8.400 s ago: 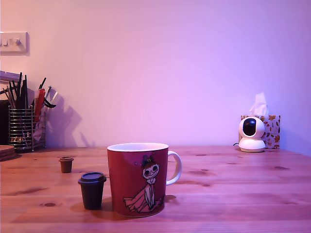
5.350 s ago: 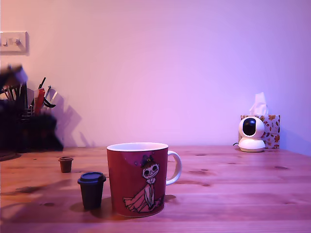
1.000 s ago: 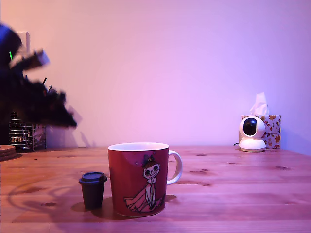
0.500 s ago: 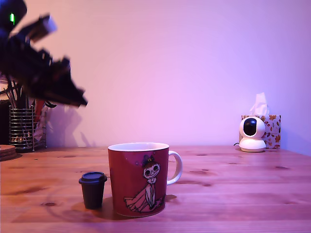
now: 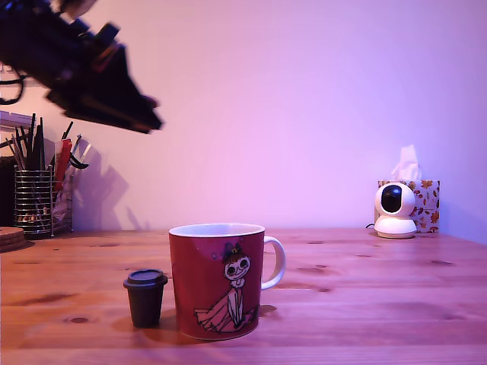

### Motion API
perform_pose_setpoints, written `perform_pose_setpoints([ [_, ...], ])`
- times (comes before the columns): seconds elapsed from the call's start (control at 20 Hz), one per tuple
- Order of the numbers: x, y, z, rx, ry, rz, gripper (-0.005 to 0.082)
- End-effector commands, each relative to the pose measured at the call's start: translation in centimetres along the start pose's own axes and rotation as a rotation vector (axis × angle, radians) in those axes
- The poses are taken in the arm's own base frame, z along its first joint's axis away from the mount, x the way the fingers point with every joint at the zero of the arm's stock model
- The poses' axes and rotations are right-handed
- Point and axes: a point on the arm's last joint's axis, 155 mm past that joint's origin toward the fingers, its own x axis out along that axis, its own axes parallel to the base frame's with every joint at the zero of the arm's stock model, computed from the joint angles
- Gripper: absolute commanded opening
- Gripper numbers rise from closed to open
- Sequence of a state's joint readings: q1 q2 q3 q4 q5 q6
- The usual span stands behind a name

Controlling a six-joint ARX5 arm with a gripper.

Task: Pick up the coffee capsules on the table and drop them inside the coffee cup

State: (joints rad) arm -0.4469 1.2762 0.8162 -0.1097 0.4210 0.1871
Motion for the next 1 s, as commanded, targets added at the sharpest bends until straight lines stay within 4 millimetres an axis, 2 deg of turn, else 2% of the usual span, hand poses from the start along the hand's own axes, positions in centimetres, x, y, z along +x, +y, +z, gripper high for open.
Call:
perform_pose_setpoints([
  [0.0,0.4,-1.5,-0.1,0.022,0.004,-0.036,0.0161],
  [0.2,1.0,-4.1,0.0,0.060,0.011,-0.082,0.0161],
  [0.4,1.8,-5.6,-0.6,0.075,0.035,-0.112,0.0161],
  [0.75,4.8,-7.1,-4.5,0.062,0.157,-0.166,0.0161],
  [0.95,5.4,-8.2,-5.8,0.055,0.200,-0.192,0.0161],
])
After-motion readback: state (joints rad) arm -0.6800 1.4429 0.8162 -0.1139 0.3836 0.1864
